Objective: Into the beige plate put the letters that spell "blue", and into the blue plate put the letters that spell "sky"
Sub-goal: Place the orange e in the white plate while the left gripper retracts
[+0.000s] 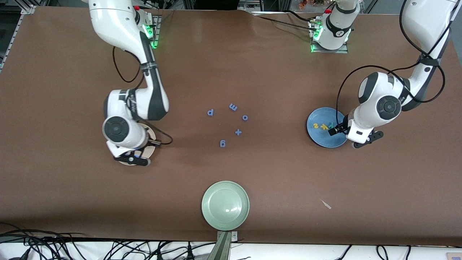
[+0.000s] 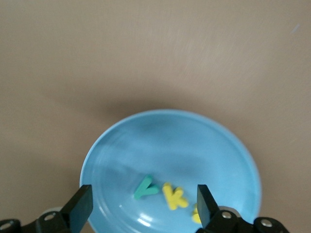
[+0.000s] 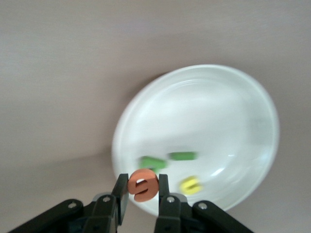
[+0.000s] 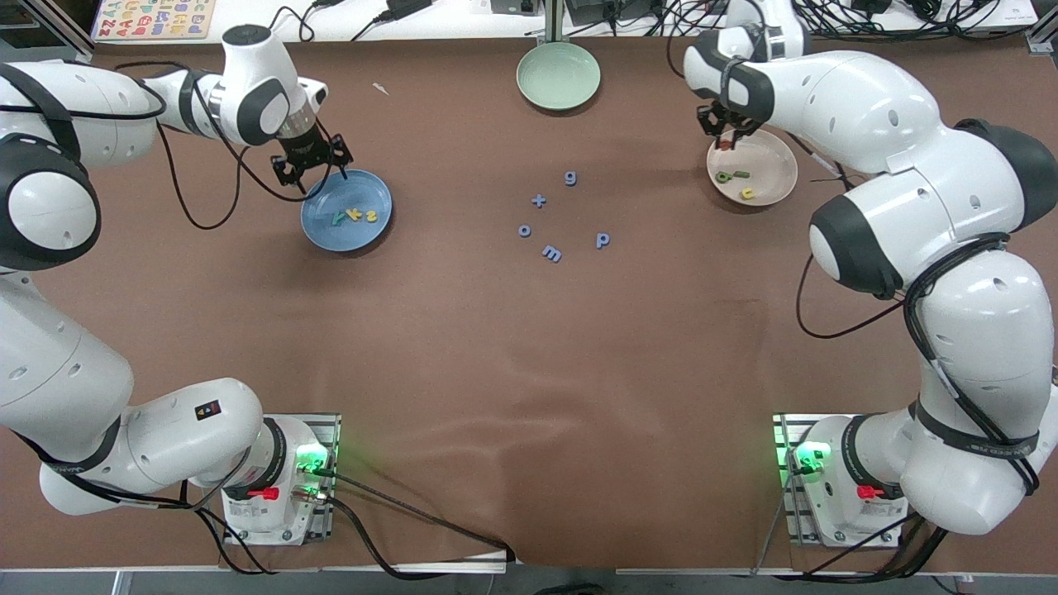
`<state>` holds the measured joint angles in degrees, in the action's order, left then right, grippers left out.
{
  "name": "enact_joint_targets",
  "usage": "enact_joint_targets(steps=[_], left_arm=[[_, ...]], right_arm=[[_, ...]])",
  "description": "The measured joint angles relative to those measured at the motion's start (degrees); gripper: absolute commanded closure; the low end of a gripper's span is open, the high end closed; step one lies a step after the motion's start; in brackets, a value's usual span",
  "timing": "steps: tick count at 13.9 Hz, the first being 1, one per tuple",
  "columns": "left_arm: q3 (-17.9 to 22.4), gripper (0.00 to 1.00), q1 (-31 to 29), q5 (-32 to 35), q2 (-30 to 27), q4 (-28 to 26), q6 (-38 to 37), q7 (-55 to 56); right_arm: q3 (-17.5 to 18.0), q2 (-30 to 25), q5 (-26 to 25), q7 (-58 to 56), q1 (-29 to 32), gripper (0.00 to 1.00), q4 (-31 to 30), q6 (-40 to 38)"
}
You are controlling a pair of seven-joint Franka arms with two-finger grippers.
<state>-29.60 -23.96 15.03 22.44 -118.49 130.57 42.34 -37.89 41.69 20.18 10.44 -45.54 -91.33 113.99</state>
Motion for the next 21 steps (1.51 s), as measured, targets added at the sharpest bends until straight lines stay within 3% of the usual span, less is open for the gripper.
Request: enact_joint_targets(steps=[3, 7, 8, 13, 17, 21], left_arm=[[0.21, 0.00, -0.96, 0.00, -1.64, 3.80, -1.27, 1.50], [0.34, 0.00, -6.43, 0.00, -1.96, 12.00, -9.62, 0.82], [0.33, 0.00, -7.31, 0.00, -1.96, 14.12, -12.34, -0.18], [0.33, 0.00, -9.05, 0.00, -1.95, 23.40, -23.24, -4.80], [1.50, 0.00, -10.67, -4.33, -2.29, 24.87, -23.63, -12.86], [5.63, 0.00, -8.66, -7.94, -6.62, 25.60, -26.09, -20.16]], right_arm=[[-2.78, 0.12, 0.01, -7.10, 0.31, 0.83, -2.37, 0.01], [-3.92, 0.12, 0.02, -9.05, 0.37, 0.45, -4.03, 0.08], [-3.92, 0.12, 0.02, -9.10, 0.35, 0.40, -4.08, 0.08], [-3.93, 0.08, 0.15, -9.13, 0.25, 0.35, -4.02, 0.09], [-3.95, -0.61, 1.57, -8.95, -0.12, 0.01, -2.64, 0.09], [-4.08, -3.91, 1.74, -6.00, -1.22, 0.00, -0.13, -2.60]])
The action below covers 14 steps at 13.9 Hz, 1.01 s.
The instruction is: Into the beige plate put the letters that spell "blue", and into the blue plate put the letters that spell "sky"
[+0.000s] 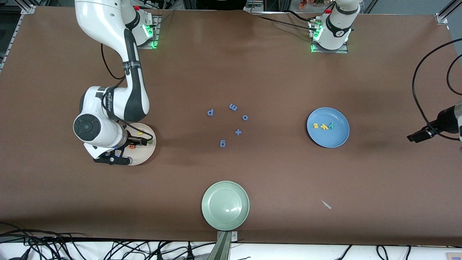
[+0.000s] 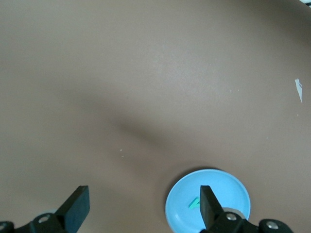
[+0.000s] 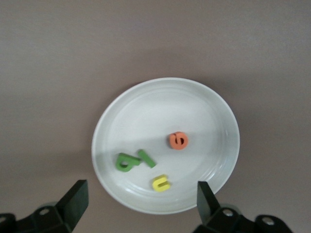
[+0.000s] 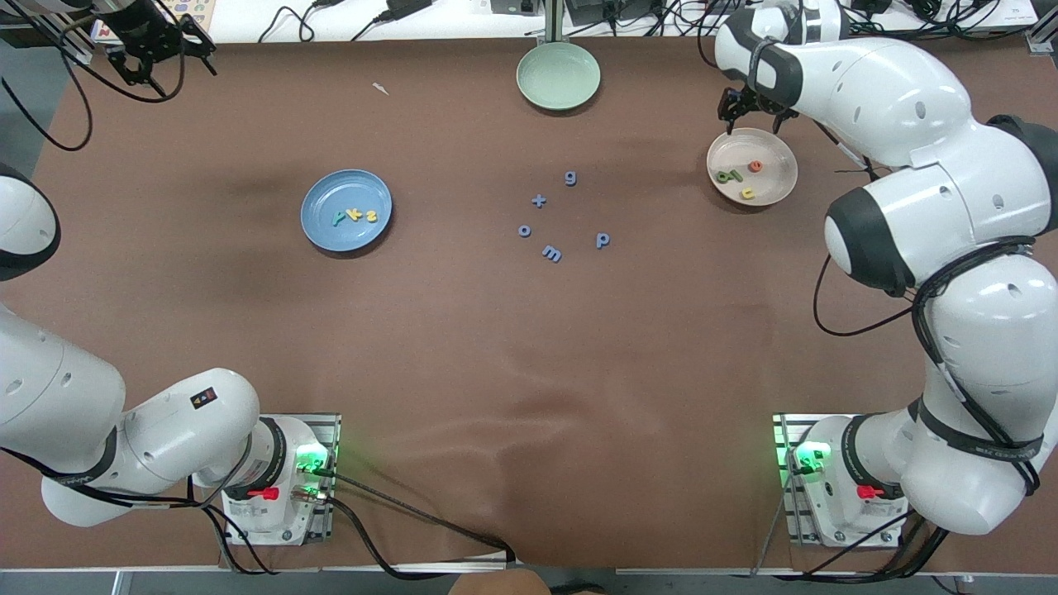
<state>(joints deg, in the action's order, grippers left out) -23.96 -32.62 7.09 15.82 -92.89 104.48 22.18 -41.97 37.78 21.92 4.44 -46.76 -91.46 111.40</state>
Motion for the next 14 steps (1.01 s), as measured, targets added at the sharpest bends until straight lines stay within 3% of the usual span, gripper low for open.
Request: enact_joint_targets(steps=[2, 6, 10, 14], left_arm=[[4.79, 0.01, 5.71, -1.48, -3.34, 0.03, -3.71, -2.76], [15.28, 0.01, 21.17, -7.90, -9.60, -0.05, -12.11, -3.55], [20.31, 0.01, 31.11, -8.21, -13.27, -0.21, -14.51, -3.55], [23.50, 0.01, 34.52, -7.61, -17.29, -0.31, -17.91, -4.78]], right_arm=[[-0.59, -2.04, -0.01, 1.35, -0.40, 0.00, 3.52, -5.22], [-5.95, -3.81, -0.05, 1.11, -0.66, 0.00, 12.86, -18.18], [-7.95, -4.06, -0.04, -1.54, -0.56, 0.00, 14.98, -20.23], [-6.70, -4.03, -0.04, -2.94, -0.60, 0.00, 15.06, -20.21]])
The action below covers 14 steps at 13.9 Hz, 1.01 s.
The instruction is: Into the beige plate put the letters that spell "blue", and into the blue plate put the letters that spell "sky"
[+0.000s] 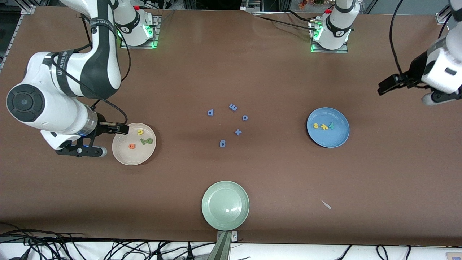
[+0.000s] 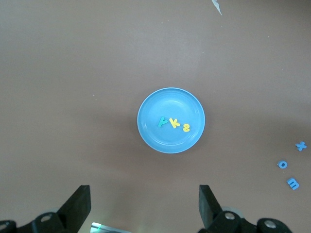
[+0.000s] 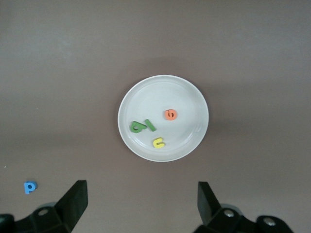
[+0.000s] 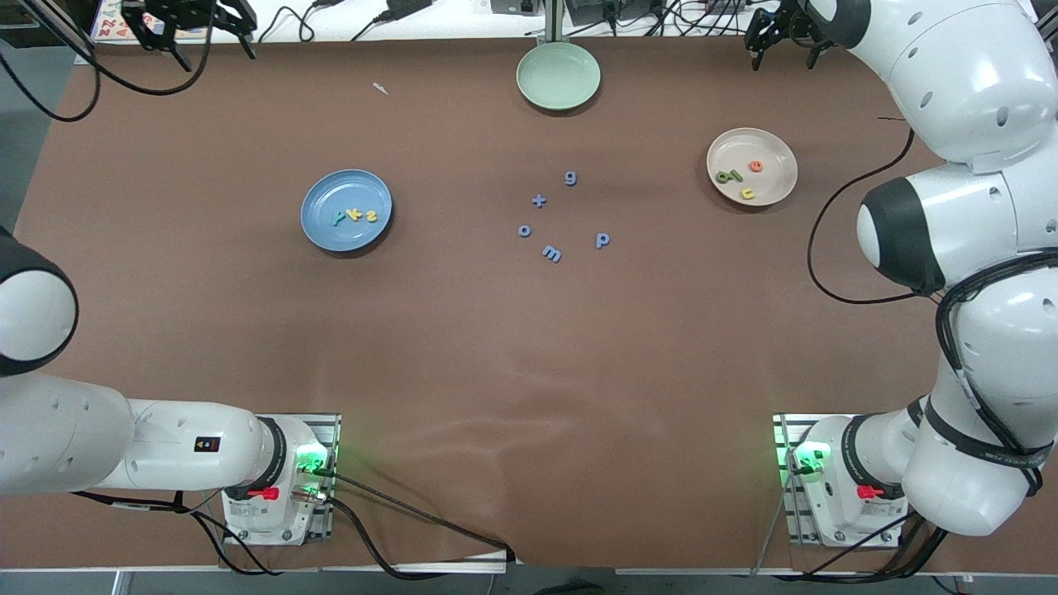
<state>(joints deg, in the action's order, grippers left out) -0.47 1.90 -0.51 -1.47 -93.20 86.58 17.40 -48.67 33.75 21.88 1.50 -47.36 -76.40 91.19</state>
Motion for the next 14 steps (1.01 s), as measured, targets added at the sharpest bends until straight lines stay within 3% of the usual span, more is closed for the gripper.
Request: enact_joint_targets(steps=[3, 6, 8, 10, 14], left_arm=[[1.69, 0.01, 0.02, 0.00, -1.40, -0.11, -0.38, -4.93], [2.01, 0.01, -0.04, -0.01, -0.48, -0.40, -0.19, -8.32], [2.05, 0.00, -0.07, -0.02, 0.19, -0.19, 0.11, -8.80], [2.40, 0.00, -0.54, -0.01, 0.98, 0.94, 0.11, -8.89], [2.50, 0.00, -0.81, -0.01, 2.14, 2.14, 0.11, -9.54]], right_arm=[[9.08, -2.90, -6.61, 1.47, 3.57, 0.00, 0.24, 0.00], [27.14, -11.51, -16.66, 2.81, 17.73, 0.00, -0.45, -1.09], [36.32, -18.63, -18.63, 2.35, 28.10, 0.00, -3.41, -2.46], [40.55, -24.84, -18.69, 1.78, 33.82, 0.00, -8.07, -2.64], [42.49, -29.21, -19.72, 1.30, 35.27, 0.00, -12.68, -2.45]])
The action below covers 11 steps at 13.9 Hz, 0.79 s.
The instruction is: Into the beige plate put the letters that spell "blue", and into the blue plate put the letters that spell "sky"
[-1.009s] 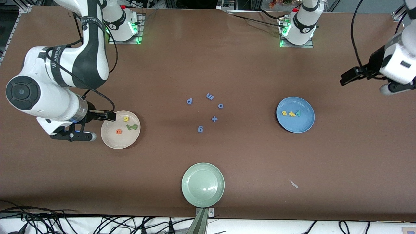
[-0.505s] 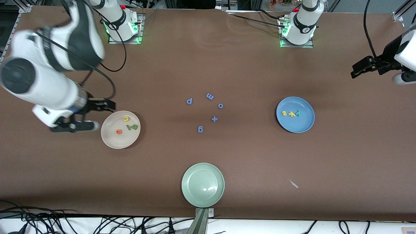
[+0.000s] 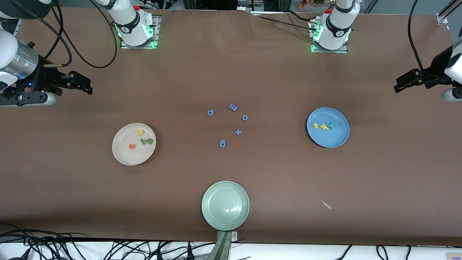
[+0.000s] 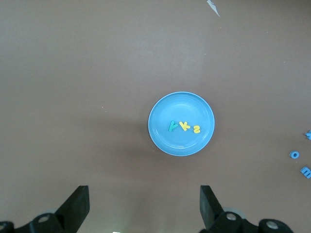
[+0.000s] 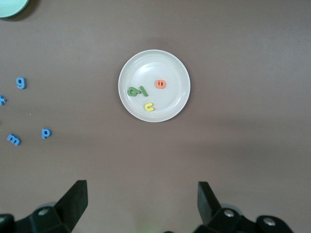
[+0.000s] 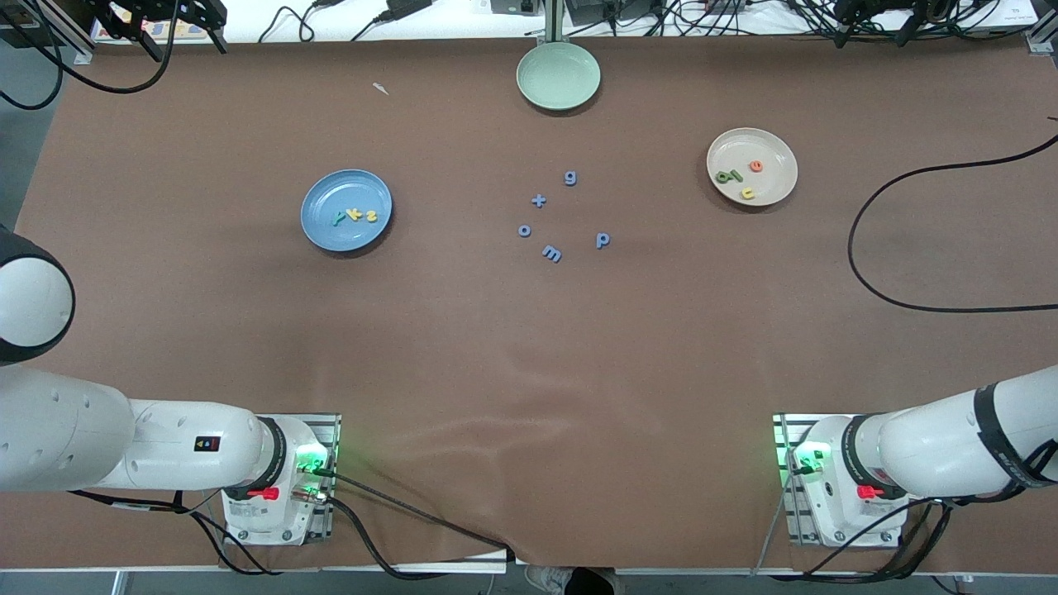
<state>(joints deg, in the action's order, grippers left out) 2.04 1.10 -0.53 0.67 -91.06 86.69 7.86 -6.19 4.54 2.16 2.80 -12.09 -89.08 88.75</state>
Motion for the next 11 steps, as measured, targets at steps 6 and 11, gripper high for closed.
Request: enact_joint_targets(steps=[6, 11], left_arm=[[-0.18, 0.00, 0.09, 0.00, 0.29, 0.38, -0.01, -0.07], [0.13, 0.00, -1.30, 0.00, 0.61, 0.38, -1.32, -0.15]], right_arm=[[0.00, 0.15, -1.48, -0.66, 0.07, 0.00, -0.07, 0.47], [-0.17, 0.02, -2.39, -0.66, 0.37, 0.00, 0.65, 0.47]])
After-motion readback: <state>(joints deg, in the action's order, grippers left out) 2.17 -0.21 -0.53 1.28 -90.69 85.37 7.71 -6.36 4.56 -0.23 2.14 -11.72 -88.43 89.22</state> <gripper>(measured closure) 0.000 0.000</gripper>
